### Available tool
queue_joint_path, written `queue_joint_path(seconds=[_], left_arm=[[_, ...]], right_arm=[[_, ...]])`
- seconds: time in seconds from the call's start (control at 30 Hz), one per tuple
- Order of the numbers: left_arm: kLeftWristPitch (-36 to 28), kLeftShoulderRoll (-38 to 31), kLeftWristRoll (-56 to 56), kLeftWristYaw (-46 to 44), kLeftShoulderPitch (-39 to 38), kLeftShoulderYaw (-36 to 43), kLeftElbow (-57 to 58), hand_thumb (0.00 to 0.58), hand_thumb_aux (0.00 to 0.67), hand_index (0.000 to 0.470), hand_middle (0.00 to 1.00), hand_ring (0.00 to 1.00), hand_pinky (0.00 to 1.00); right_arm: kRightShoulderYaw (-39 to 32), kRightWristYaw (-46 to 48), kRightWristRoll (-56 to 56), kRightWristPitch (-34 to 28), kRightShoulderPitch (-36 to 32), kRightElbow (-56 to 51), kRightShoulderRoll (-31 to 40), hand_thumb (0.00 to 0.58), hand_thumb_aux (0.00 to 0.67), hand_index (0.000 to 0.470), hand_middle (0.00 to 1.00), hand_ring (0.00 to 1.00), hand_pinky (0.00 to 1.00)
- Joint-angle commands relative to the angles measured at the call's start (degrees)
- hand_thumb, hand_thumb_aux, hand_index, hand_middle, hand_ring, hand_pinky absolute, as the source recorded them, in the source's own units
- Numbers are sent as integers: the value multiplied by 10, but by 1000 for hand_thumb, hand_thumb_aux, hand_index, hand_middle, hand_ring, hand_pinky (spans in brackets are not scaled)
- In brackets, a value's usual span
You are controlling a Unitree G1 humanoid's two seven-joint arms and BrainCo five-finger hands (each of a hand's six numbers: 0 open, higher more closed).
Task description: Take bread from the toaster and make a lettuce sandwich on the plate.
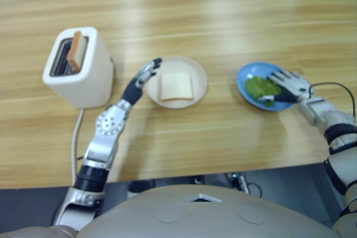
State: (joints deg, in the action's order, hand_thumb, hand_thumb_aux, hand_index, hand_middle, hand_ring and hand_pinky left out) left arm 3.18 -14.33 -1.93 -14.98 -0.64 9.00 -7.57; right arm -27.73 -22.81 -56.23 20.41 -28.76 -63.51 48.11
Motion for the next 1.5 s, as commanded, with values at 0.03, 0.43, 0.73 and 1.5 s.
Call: queue_joint_path(seconds=[0.03, 0.43, 0.73, 1.5], left_arm=[[2, 1, 12, -1, -6, -3, 10, 0, 0, 0, 0, 0, 0], [3, 2, 19, -3, -6, -9, 11, 0, 0, 0, 0, 0, 0], [4, 3, 22, -4, -6, -9, 12, 0, 0, 0, 0, 0, 0], [16, 9, 18, -3, 0, -21, 32, 0, 0, 0, 0, 0, 0]], right_arm=[[-17, -1, 2, 1, -1, -9, 4, 0, 0, 0, 0, 0, 0], [-34, -7, 18, -2, -10, -31, -6, 580, 670, 460, 1000, 1000, 1000], [-37, -27, 31, -4, -18, -24, 1, 580, 670, 460, 1000, 1000, 1000], [89, 167, 167, -49, 39, 482, -58, 580, 670, 460, 1000, 1000, 1000]])
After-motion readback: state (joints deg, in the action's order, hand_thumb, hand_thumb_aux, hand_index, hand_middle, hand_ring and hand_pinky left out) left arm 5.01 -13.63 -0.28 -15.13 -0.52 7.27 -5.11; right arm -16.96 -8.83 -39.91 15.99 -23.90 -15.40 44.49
